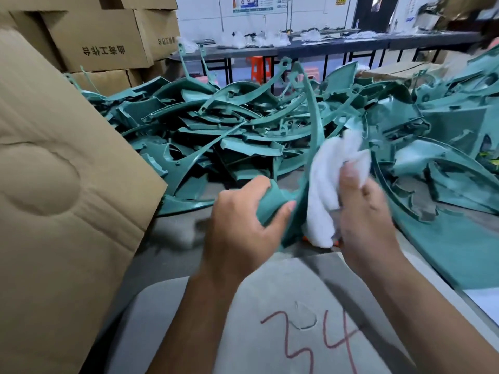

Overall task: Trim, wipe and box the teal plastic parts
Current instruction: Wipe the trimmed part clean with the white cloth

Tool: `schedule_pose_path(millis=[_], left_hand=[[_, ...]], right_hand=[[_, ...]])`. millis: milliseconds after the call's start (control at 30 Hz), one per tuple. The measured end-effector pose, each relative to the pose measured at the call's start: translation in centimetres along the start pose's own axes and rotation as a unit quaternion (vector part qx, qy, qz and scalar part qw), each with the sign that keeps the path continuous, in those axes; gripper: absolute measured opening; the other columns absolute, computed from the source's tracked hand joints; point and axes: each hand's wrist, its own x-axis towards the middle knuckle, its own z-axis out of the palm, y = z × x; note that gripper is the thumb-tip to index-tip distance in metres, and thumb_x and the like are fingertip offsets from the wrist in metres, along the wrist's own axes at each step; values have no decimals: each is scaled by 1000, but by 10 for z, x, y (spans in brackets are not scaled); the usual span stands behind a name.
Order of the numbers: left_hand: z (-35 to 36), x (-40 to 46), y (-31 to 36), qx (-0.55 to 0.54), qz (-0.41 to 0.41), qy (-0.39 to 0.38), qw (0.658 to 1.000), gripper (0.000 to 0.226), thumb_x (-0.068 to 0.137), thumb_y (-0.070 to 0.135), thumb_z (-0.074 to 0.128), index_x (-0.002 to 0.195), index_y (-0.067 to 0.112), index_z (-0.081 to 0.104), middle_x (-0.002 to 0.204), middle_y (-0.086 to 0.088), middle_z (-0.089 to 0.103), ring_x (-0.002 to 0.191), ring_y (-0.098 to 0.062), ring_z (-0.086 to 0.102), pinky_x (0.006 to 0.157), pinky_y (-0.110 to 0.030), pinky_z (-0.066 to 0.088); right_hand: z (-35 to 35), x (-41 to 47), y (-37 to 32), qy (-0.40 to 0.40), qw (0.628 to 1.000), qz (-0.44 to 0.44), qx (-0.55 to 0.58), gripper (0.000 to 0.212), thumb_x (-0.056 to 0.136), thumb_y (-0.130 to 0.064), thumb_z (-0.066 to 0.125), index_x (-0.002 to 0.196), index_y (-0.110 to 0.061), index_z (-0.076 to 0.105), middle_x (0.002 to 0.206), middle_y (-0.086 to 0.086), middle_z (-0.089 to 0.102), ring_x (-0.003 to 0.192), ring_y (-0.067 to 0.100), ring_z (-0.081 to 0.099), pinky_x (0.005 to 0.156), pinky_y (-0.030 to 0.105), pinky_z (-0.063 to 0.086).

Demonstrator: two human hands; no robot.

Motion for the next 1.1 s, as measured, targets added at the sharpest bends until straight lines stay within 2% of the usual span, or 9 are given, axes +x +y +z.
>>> schedule_pose_path(millis=[133, 300, 400, 467, 567, 767, 900, 1000, 1100], left_hand=[[7, -5, -7, -23, -71, 19, 997, 43, 87, 38, 73, 69, 17, 40, 56, -1, 41, 52, -20, 40, 51, -42, 38], [3, -3, -17, -157, -142, 97, 973, 43, 91, 31, 75, 69, 10, 44, 60, -11, 47, 55, -33, 45, 49, -43, 41], [-3, -2, -20, -182, -152, 87, 968, 38, 90, 35, 74, 73, 9, 53, 64, -11, 55, 57, -30, 53, 50, -43, 45], [-7, 0, -20, -218, -182, 64, 957, 44, 88, 51, 71, 81, 9, 58, 76, -15, 61, 70, -30, 59, 67, -52, 50], [-14, 2, -19, -370, -280, 38, 885, 84, 70, 79, 72, 118, 9, 66, 118, -11, 71, 113, -32, 65, 104, -62, 47], [-11, 3, -10, -614, -267, -28, 742, 98, 67, 72, 79, 141, 14, 54, 139, -14, 63, 129, -33, 60, 102, -51, 53], [29, -6, 20, -535, -246, -19, 808, 38, 87, 23, 79, 124, 20, 69, 124, 0, 74, 117, -16, 69, 94, -25, 55], [49, -11, 26, -486, -264, 73, 830, 33, 96, 1, 64, 127, 12, 64, 126, 0, 73, 118, -16, 68, 96, -24, 53], [38, -7, 15, -462, -237, 67, 852, 35, 91, 0, 66, 120, 18, 67, 122, 3, 74, 118, -16, 68, 100, -27, 52]], right_hand=[[4, 0, 5, -128, 989, -12, -67, 23, 99, -43, 65, 78, -33, 67, 67, -16, 59, 62, 1, 53, 58, 18, 45], [-6, 5, 13, -220, 964, -47, -143, 35, 101, -2, 63, 79, -30, 60, 68, -19, 58, 62, -1, 49, 56, 19, 44], [-6, 5, 12, -209, 966, -53, -146, 36, 90, 1, 59, 74, -32, 57, 65, -16, 54, 60, 5, 47, 52, 25, 44], [-4, 3, 11, -175, 978, -58, -98, 27, 89, -6, 59, 71, -25, 56, 63, -14, 51, 57, 8, 45, 50, 23, 40], [-2, -1, 12, -137, 987, -71, -45, 25, 93, -22, 63, 72, -11, 54, 64, -6, 49, 59, 12, 41, 52, 24, 36], [5, 0, 12, 1, 999, -18, 49, 21, 95, -7, 62, 75, -14, 61, 67, -3, 55, 62, 13, 44, 55, 27, 38], [8, 1, 10, 31, 988, 47, 144, 22, 98, -26, 65, 79, -14, 64, 70, 12, 55, 65, 23, 50, 56, 39, 45], [13, -6, 10, -7, 991, 48, 125, 15, 93, -30, 67, 88, -17, 75, 87, 14, 74, 81, 24, 68, 71, 42, 60], [14, -4, 11, 11, 989, 69, 132, 16, 92, -24, 67, 77, -19, 65, 70, 3, 59, 67, 19, 55, 57, 35, 52]])
